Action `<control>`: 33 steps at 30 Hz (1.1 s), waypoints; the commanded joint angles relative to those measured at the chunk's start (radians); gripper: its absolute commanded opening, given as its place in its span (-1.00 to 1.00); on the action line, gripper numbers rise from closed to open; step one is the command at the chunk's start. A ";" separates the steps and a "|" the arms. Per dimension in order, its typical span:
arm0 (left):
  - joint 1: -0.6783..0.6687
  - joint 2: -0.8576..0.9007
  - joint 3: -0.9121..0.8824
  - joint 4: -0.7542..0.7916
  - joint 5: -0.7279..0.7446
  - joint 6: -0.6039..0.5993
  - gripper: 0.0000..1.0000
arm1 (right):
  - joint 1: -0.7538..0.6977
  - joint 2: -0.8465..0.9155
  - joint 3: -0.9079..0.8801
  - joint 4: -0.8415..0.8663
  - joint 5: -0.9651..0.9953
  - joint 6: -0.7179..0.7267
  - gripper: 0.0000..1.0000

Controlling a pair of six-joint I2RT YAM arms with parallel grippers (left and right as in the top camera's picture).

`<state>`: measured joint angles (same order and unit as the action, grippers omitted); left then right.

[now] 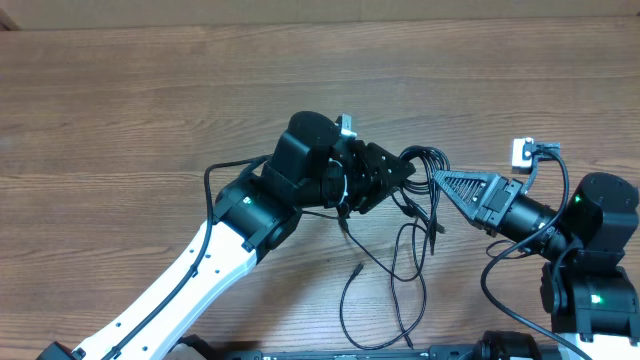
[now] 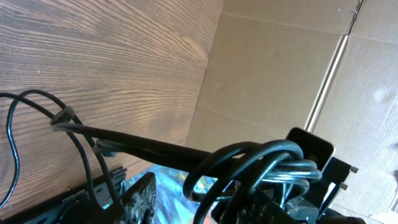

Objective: Untangle cables

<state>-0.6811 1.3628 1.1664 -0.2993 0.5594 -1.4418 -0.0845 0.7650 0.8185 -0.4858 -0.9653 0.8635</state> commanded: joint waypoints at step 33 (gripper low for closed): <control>-0.066 0.010 0.022 -0.085 -0.166 1.015 -0.91 | -0.001 0.006 0.007 -0.209 -0.019 -0.817 -0.05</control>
<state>-0.7403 1.3712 1.1679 -0.3923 0.3748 -0.4911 -0.0845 0.7677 0.8181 -0.6815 -1.0080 0.1593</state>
